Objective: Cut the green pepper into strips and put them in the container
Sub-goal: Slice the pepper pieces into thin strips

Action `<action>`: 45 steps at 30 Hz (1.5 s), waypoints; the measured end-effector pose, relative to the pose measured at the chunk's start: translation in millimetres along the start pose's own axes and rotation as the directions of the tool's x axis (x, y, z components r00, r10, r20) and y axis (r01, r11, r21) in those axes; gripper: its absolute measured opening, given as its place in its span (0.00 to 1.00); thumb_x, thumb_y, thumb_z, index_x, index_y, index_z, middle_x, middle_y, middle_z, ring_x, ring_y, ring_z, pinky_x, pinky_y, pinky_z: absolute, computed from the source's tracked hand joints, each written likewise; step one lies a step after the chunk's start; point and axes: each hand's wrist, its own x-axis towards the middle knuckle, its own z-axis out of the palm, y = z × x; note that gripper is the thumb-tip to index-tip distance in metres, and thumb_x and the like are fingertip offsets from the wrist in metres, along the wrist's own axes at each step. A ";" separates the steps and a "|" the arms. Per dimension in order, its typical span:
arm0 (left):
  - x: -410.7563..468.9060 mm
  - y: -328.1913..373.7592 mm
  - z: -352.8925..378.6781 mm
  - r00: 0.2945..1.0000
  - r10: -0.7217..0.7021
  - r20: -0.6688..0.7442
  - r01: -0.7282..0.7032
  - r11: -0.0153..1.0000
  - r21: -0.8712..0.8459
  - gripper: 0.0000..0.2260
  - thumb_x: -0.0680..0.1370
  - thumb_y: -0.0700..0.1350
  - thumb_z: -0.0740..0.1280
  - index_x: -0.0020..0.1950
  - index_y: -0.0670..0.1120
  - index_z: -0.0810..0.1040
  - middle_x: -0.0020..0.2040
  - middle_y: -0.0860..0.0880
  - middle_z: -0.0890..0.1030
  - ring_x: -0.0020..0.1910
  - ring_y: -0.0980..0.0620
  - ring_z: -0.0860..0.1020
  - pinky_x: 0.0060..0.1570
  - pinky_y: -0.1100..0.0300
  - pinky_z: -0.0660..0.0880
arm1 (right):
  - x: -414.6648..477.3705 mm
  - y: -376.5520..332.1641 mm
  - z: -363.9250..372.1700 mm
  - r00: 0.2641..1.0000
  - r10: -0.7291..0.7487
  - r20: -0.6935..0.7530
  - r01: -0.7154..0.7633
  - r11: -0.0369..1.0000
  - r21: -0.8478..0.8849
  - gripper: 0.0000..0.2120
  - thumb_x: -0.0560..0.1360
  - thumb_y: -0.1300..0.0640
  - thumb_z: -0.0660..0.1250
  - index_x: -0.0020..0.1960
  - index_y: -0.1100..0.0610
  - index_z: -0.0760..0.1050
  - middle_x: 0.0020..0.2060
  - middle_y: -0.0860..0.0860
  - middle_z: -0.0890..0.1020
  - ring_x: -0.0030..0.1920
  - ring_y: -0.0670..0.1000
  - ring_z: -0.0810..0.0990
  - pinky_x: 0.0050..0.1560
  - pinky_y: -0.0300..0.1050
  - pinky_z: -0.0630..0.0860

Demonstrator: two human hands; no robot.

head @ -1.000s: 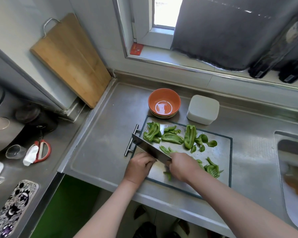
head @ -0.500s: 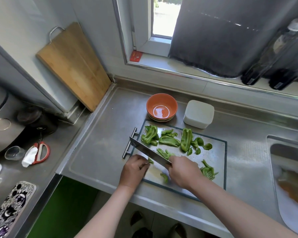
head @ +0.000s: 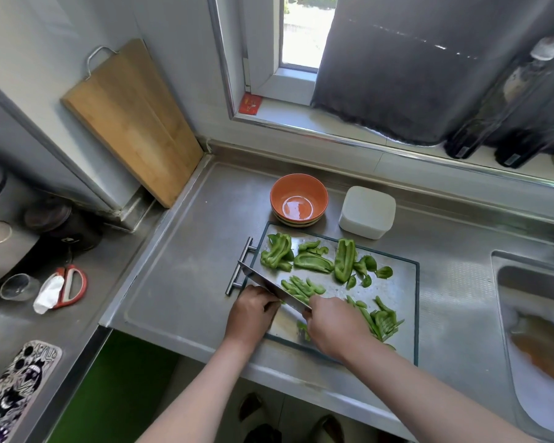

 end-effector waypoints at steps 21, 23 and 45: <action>-1.2 -1.9 4.5 1.000 0.017 0.014 -0.017 1.000 0.022 0.07 0.68 0.37 0.79 0.39 0.47 0.85 0.39 0.53 0.82 0.41 0.55 0.77 0.46 0.73 0.67 | 20.7 23.7 -6.0 0.994 0.017 0.104 -0.020 0.999 0.030 0.05 0.79 0.55 0.59 0.51 0.52 0.73 0.46 0.51 0.78 0.47 0.55 0.76 0.43 0.47 0.70; 0.3 3.0 1.9 0.998 -0.002 0.062 0.001 1.000 0.028 0.05 0.69 0.39 0.78 0.40 0.48 0.86 0.40 0.54 0.83 0.42 0.56 0.78 0.45 0.69 0.71 | 15.8 30.3 -8.5 0.995 -0.006 0.098 0.002 0.999 0.040 0.06 0.79 0.54 0.58 0.52 0.52 0.73 0.46 0.51 0.77 0.46 0.54 0.76 0.42 0.46 0.70; 42.5 94.7 -24.8 0.798 -0.145 0.585 0.254 0.961 -0.109 0.04 0.76 0.52 0.72 0.49 0.58 0.85 0.49 0.61 0.84 0.51 0.61 0.80 0.61 0.57 0.75 | -38.5 95.3 -50.8 0.833 -0.480 -0.273 0.346 0.839 -0.421 0.19 0.54 0.61 0.77 0.34 0.48 0.70 0.20 0.47 0.70 0.19 0.52 0.67 0.23 0.39 0.53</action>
